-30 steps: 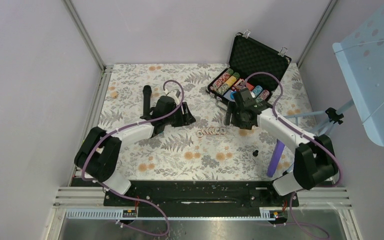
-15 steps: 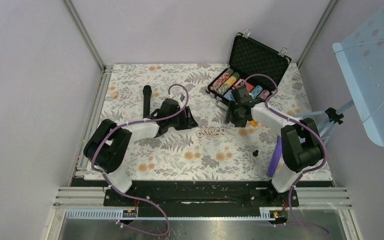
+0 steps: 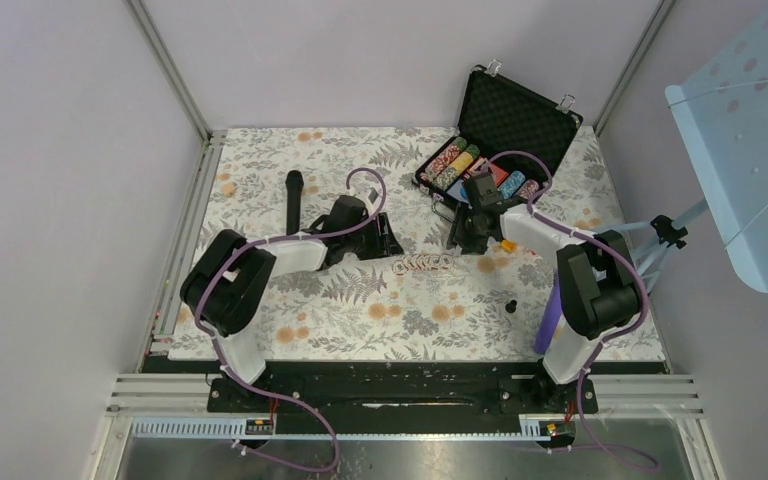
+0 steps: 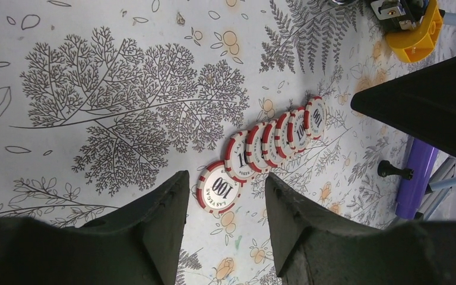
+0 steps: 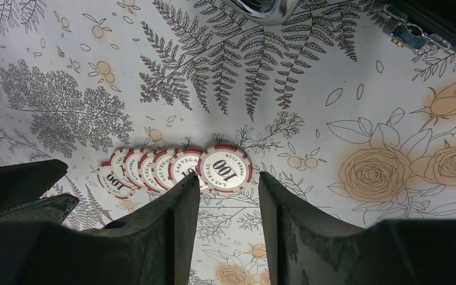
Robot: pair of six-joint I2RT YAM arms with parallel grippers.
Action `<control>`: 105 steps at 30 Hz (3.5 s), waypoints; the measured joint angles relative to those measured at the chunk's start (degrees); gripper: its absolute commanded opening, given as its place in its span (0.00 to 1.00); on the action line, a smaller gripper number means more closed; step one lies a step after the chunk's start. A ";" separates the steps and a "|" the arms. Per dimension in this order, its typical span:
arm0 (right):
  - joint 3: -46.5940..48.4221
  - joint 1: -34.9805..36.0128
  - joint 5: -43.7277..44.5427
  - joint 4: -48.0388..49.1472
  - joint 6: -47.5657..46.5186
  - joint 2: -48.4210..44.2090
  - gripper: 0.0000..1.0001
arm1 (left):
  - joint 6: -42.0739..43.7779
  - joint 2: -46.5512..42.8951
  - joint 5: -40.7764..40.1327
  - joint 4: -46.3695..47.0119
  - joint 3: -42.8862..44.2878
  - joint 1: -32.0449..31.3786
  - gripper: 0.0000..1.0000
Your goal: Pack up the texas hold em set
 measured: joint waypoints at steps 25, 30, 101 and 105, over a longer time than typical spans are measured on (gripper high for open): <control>-3.26 -0.59 -1.57 1.07 0.85 0.85 0.47 | 0.07 3.02 1.22 -0.15 2.78 -1.05 0.46; -3.28 -0.63 -1.95 1.09 0.85 1.27 0.46 | 0.24 3.93 1.22 -0.59 3.82 -1.40 0.46; 0.76 -0.61 -6.47 -1.20 -2.73 6.08 0.34 | 0.92 5.09 1.42 -2.25 4.63 -1.86 0.42; 1.01 -0.28 -6.40 -1.46 -2.95 6.23 0.34 | 0.92 5.09 1.44 -2.25 4.63 -1.86 0.42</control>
